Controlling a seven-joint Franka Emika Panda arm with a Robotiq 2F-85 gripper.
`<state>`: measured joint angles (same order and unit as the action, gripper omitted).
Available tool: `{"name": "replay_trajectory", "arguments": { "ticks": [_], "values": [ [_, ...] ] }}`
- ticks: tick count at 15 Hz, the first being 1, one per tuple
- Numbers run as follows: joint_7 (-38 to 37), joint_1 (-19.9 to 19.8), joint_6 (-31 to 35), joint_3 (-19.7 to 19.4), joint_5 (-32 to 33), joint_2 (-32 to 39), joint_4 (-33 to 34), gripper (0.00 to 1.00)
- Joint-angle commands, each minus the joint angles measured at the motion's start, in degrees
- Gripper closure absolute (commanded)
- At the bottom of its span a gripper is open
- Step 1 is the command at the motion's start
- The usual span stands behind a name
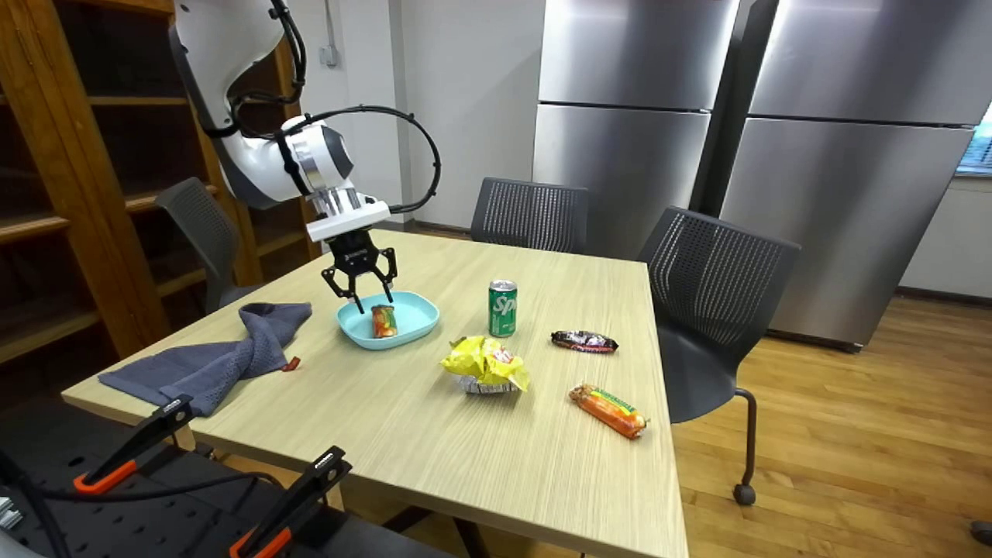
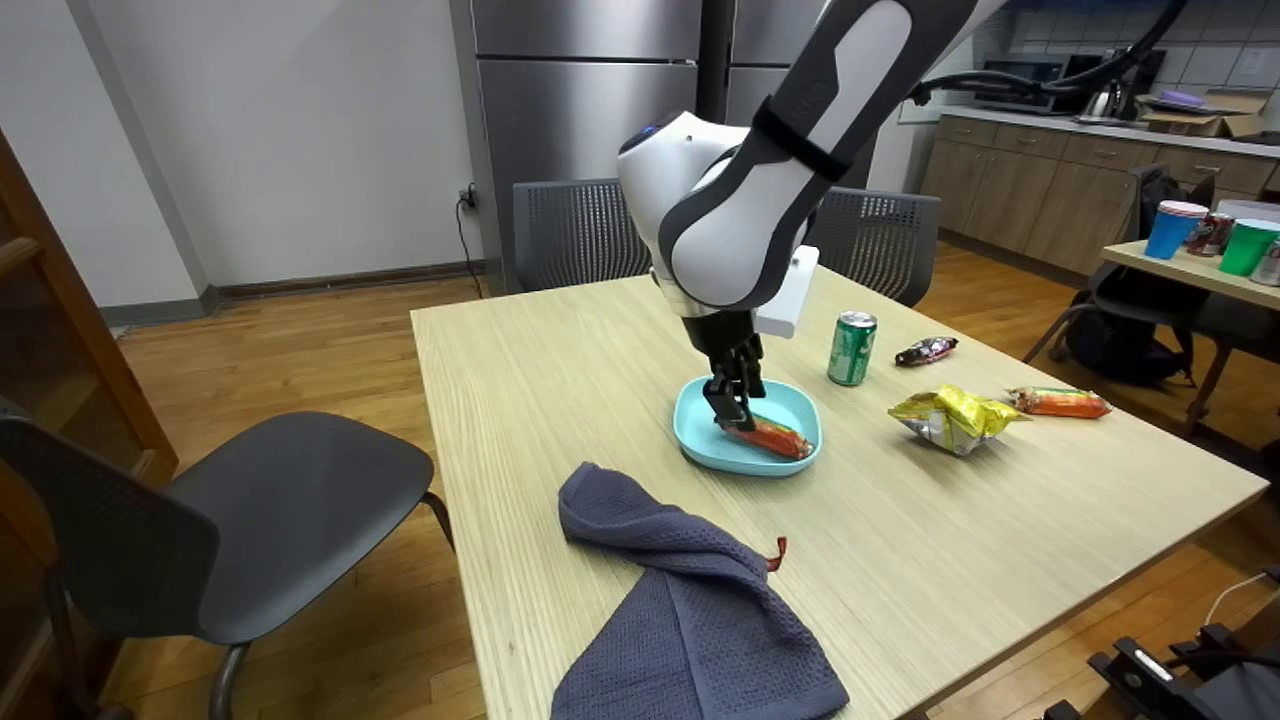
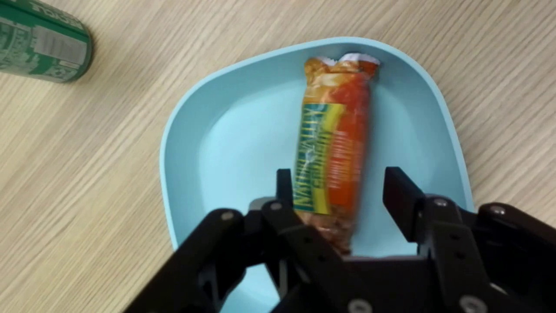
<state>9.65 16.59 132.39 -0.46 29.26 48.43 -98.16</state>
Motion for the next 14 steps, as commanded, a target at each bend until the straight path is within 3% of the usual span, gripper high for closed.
{"name": "replay_trajectory", "arguments": {
  "ticks": [1,2,3,14],
  "values": [
    [-0.37,-0.17,-1.53,0.39,0.21,-3.92,-2.25,0.1],
    [-0.31,-0.67,-1.76,0.6,-0.41,-4.79,-2.73,0.01],
    [-0.27,-1.36,-1.89,0.78,-1.15,-6.04,-3.64,0.0],
    [1.29,-11.17,-0.32,0.32,-6.41,-16.78,-10.59,0.0]
  ]
}}
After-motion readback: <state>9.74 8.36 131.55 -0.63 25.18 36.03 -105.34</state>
